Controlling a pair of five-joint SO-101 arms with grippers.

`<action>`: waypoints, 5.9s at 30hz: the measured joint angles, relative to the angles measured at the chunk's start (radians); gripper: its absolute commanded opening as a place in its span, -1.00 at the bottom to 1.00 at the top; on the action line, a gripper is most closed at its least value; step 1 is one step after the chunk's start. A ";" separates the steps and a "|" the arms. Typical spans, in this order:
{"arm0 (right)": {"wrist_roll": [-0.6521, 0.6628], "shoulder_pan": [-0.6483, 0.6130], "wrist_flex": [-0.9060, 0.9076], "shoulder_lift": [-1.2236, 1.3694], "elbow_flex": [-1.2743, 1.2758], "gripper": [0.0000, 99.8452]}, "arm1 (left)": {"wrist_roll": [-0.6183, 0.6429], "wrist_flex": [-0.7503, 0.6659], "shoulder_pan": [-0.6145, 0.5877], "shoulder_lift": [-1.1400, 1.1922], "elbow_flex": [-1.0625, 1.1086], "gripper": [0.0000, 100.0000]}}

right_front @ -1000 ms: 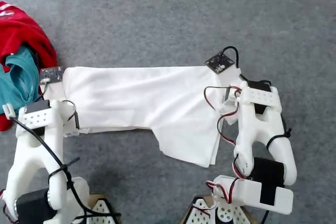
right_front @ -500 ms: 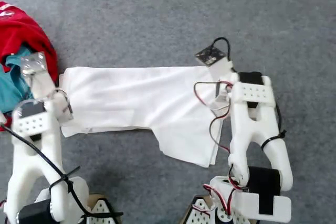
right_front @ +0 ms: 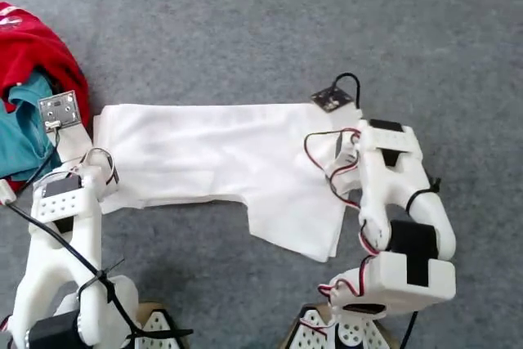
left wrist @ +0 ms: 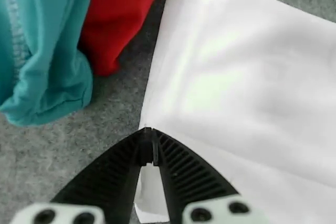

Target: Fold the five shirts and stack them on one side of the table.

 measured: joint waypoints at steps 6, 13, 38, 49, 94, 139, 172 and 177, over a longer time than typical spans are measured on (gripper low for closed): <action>0.000 0.003 0.020 0.002 -0.017 -0.97 | 0.000 0.000 0.000 0.002 0.000 -0.94; 0.006 0.006 0.130 -0.068 -0.087 -0.97 | 0.000 0.000 0.000 0.002 0.000 -0.94; 0.305 -0.516 0.334 -0.652 0.422 -0.55 | 0.000 -0.031 0.000 0.002 0.000 -0.94; 0.302 -0.551 0.189 -0.597 0.474 -0.56 | 0.000 -0.060 0.000 0.002 0.006 -0.94; 0.453 -0.342 0.301 -0.172 -0.021 -0.97 | 0.000 -0.072 0.000 0.003 0.018 -0.94; 0.267 -0.373 0.612 0.324 -0.867 -0.97 | 0.000 -0.072 0.000 0.003 0.018 -0.94; 0.222 -0.307 0.534 0.278 -0.787 -0.97 | 0.000 -0.072 0.000 0.003 0.018 -0.94; 0.233 -0.249 0.430 0.296 -0.770 -0.97 | 0.000 -0.072 0.000 0.003 0.018 -0.94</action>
